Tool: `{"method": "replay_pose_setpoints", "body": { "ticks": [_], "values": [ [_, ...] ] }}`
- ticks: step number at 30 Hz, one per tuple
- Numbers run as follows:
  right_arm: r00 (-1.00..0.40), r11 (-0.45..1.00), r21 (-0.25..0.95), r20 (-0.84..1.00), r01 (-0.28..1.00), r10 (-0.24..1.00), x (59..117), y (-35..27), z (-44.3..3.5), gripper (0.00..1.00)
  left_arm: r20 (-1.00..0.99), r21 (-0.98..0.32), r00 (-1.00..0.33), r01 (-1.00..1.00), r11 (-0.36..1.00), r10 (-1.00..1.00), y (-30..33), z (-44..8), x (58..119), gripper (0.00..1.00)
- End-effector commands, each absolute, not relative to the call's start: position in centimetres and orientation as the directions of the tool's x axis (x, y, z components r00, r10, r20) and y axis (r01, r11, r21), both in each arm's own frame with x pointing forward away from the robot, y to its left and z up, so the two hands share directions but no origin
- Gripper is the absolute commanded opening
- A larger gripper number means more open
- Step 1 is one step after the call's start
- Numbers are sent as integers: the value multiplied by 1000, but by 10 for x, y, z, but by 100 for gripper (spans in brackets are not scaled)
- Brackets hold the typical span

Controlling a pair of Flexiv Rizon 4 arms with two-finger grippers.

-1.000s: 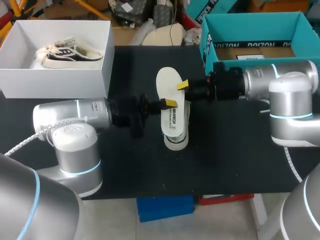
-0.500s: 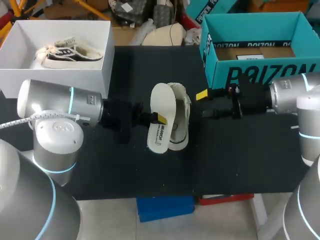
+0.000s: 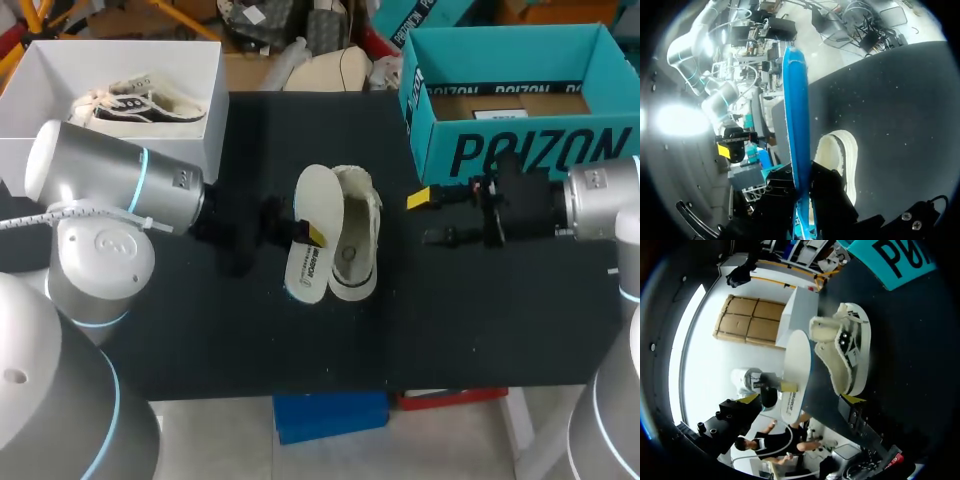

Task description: Take the shoe out of the shoebox, open the shoe tongue, remove and reinsert the insole, then place the shoe into the shoebox

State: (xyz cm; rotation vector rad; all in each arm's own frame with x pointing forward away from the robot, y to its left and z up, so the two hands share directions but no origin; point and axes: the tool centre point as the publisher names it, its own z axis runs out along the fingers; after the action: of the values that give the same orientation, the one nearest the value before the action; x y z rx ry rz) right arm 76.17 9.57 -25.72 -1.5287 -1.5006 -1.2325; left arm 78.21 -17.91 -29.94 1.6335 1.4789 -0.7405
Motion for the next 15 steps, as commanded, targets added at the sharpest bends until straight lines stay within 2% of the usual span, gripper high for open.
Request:
{"method": "replay_pose_setpoints", "body": {
  "ticks": [1,3,7,15],
  "values": [
    [-78,-134,148,903,980,423,760,94,-260,100,-829,135,120,991,-12,546,-177,-298,780,0],
    [-44,-137,136,849,981,527,755,86,-262,100,-817,97,99,995,-33,568,-173,-300,778,0],
    [6,-163,128,770,978,638,738,70,-260,100,-804,24,71,996,-86,590,-172,-305,772,0],
    [73,-244,141,713,959,697,700,42,-255,100,-799,-53,49,987,-152,600,-182,-305,760,0]
  ]
}}
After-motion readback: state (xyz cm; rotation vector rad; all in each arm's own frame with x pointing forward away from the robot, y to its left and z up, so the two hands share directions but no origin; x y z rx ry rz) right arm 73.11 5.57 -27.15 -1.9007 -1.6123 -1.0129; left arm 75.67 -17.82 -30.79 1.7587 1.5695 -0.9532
